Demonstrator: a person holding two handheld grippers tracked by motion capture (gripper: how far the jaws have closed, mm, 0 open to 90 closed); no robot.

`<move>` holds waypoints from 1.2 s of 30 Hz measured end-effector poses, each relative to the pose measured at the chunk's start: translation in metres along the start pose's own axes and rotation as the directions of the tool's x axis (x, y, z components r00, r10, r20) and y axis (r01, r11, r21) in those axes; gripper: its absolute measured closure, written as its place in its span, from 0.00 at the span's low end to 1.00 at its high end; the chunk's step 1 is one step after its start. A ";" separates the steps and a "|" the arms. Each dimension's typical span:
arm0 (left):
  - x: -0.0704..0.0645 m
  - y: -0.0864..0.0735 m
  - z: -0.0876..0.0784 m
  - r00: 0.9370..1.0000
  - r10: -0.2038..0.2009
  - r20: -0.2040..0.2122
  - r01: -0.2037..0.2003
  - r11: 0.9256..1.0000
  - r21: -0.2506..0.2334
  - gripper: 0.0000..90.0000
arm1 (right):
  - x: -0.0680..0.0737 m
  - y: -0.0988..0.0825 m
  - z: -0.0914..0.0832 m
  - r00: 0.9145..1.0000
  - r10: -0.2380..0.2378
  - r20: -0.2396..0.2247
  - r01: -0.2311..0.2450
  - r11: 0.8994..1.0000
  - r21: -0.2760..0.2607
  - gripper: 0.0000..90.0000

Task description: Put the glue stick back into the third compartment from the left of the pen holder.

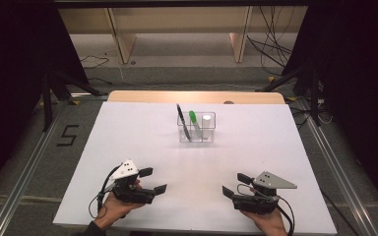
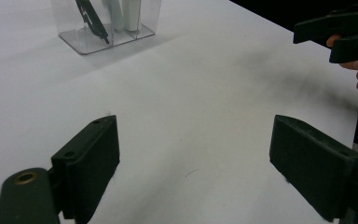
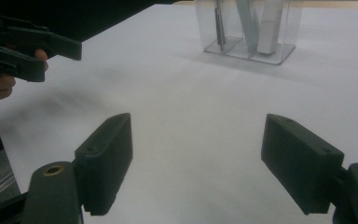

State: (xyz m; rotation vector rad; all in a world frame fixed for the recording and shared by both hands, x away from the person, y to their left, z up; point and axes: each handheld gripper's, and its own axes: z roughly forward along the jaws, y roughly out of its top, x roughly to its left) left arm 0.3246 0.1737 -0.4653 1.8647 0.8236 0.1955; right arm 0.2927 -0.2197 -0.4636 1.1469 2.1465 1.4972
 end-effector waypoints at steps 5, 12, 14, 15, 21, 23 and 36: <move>-0.003 -0.001 0.000 1.000 0.008 0.000 -0.008 1.000 0.003 0.17 | 0.001 -0.002 -0.004 1.000 -0.009 0.003 0.009 0.999 -0.031 0.27; -0.003 -0.002 0.000 1.000 0.004 0.000 -0.004 1.000 0.002 0.17 | 0.000 -0.003 -0.005 1.000 -0.010 0.014 0.011 0.999 -0.045 0.25; -0.003 -0.002 0.000 1.000 0.003 0.001 -0.003 1.000 0.002 0.17 | 0.001 -0.003 -0.005 1.000 -0.017 0.014 0.018 0.999 -0.042 0.25; -0.003 -0.002 0.000 1.000 0.004 0.001 -0.004 1.000 0.002 0.17 | 0.001 -0.003 -0.005 1.000 -0.021 0.013 0.022 0.999 -0.041 0.25; -0.003 -0.002 0.000 1.000 0.003 0.001 -0.003 1.000 0.005 0.17 | 0.001 -0.003 -0.004 1.000 -0.022 0.015 0.022 0.999 -0.040 0.25; -0.002 -0.002 0.000 1.000 0.001 0.001 -0.001 1.000 0.006 0.17 | 0.000 -0.004 -0.004 1.000 -0.018 0.014 0.018 0.999 -0.043 0.25; -0.001 -0.001 0.000 1.000 -0.002 -0.004 0.002 1.000 0.002 0.17 | 0.000 -0.004 -0.004 1.000 -0.020 0.017 0.021 0.999 -0.039 0.25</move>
